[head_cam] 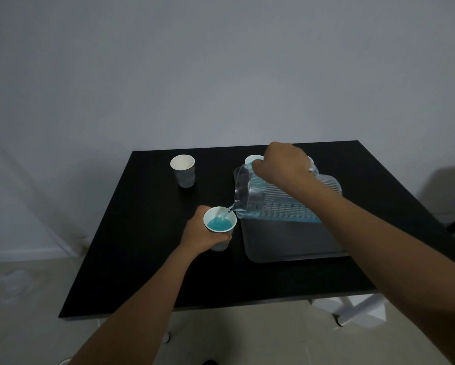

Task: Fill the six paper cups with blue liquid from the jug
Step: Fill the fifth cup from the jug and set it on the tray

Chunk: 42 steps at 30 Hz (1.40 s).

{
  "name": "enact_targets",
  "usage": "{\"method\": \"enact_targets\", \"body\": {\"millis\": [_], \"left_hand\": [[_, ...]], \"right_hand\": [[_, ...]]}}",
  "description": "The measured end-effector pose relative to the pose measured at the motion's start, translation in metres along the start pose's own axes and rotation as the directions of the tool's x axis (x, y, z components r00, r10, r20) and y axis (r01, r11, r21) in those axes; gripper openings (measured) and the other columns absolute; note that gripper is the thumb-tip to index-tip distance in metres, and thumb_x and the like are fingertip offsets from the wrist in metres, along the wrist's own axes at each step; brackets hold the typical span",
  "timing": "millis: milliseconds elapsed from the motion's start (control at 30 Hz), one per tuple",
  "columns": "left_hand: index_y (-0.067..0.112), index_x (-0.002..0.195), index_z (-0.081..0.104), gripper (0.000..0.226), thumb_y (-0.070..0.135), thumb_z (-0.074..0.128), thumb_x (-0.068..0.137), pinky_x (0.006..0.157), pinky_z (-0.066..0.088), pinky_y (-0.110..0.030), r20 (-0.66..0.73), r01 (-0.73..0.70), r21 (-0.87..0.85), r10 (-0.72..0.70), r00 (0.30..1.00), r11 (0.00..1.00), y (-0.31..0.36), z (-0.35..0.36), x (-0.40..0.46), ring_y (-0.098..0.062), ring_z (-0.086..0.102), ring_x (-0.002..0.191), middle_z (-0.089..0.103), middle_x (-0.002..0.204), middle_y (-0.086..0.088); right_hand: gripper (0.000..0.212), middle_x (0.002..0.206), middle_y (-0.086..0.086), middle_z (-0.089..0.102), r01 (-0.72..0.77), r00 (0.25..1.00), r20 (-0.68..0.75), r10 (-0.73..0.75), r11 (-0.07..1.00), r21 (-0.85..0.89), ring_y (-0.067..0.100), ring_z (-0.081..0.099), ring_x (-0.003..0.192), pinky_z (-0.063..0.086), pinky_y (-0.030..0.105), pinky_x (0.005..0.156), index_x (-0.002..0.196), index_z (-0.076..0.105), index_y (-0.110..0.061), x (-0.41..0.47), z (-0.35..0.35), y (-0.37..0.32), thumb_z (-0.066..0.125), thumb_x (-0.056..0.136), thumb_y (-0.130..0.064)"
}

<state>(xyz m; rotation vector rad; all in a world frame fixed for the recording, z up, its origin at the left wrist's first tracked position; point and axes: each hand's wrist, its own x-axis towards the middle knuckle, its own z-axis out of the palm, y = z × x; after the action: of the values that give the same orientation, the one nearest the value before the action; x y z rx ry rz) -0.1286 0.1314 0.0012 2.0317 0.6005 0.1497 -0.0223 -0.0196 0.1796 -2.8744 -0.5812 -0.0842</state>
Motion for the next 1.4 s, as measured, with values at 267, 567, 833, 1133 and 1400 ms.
{"method": "enact_targets", "body": {"millis": [267, 567, 833, 1133, 1400], "left_hand": [[0.028, 0.113, 0.050, 0.071, 0.031, 0.090, 0.054, 0.089, 0.053, -0.036, 0.017, 0.021, 0.009, -0.021, 1.000, 1.000, -0.001, 0.000, 0.002, -0.011, 0.058, 0.102, 0.060, 0.110, 0.010], [0.028, 0.117, 0.048, 0.073, 0.027, 0.090, 0.057, 0.094, 0.051, -0.039, 0.021, 0.019, 0.004, -0.019, 1.000, 1.000, 0.001, 0.000, 0.006, -0.011, 0.056, 0.108, 0.058, 0.113, 0.010], [0.028, 0.113, 0.050, 0.070, 0.023, 0.090, 0.055, 0.088, 0.051, -0.031, -0.018, -0.011, -0.019, 0.011, 1.000, 1.000, 0.003, -0.003, 0.007, -0.008, 0.057, 0.104, 0.058, 0.107, 0.013], [0.026, 0.113, 0.047, 0.071, 0.024, 0.089, 0.056, 0.083, 0.050, -0.029, -0.018, -0.021, -0.010, 0.021, 1.000, 1.000, 0.013, -0.004, 0.007, -0.008, 0.056, 0.103, 0.056, 0.109, 0.011], [0.026, 0.113, 0.045, 0.071, 0.027, 0.088, 0.057, 0.079, 0.050, -0.027, 0.041, -0.053, 0.057, 0.051, 0.998, 0.997, 0.025, 0.018, 0.001, -0.009, 0.054, 0.102, 0.053, 0.110, 0.009]], "right_hand": [[0.037, 0.062, 0.002, 0.048, -0.006, 1.000, -0.013, 0.006, 1.000, 0.008, 0.017, 0.044, 0.056, 0.034, 0.028, 0.060, 0.062, 0.043, -0.013, 0.002, -0.001, 0.001, 0.052, 0.090, -0.035], [0.035, 0.061, 0.001, 0.046, -0.051, 0.999, -0.018, 0.051, 0.998, 0.026, 0.013, 0.039, 0.052, 0.032, 0.026, 0.056, 0.065, 0.046, -0.011, 0.006, 0.005, 0.004, 0.053, 0.090, -0.035], [0.034, 0.057, 0.000, 0.048, -0.097, 0.994, -0.022, 0.104, 0.970, 0.224, 0.018, 0.046, 0.052, 0.028, 0.025, 0.048, 0.057, 0.049, -0.012, 0.015, 0.015, 0.026, 0.052, 0.084, -0.033], [0.025, 0.081, 0.006, 0.060, -0.362, 0.906, 0.127, 0.404, 0.584, 0.727, 0.023, 0.058, 0.081, 0.049, 0.031, 0.069, 0.078, 0.060, -0.007, 0.006, 0.041, 0.082, 0.061, 0.083, -0.032], [0.020, 0.076, 0.008, 0.062, -0.446, 0.817, 0.292, 0.497, 0.223, 0.867, 0.021, 0.059, 0.067, 0.043, 0.025, 0.055, 0.086, 0.061, -0.008, -0.018, 0.052, 0.124, 0.064, 0.082, -0.027]]}}
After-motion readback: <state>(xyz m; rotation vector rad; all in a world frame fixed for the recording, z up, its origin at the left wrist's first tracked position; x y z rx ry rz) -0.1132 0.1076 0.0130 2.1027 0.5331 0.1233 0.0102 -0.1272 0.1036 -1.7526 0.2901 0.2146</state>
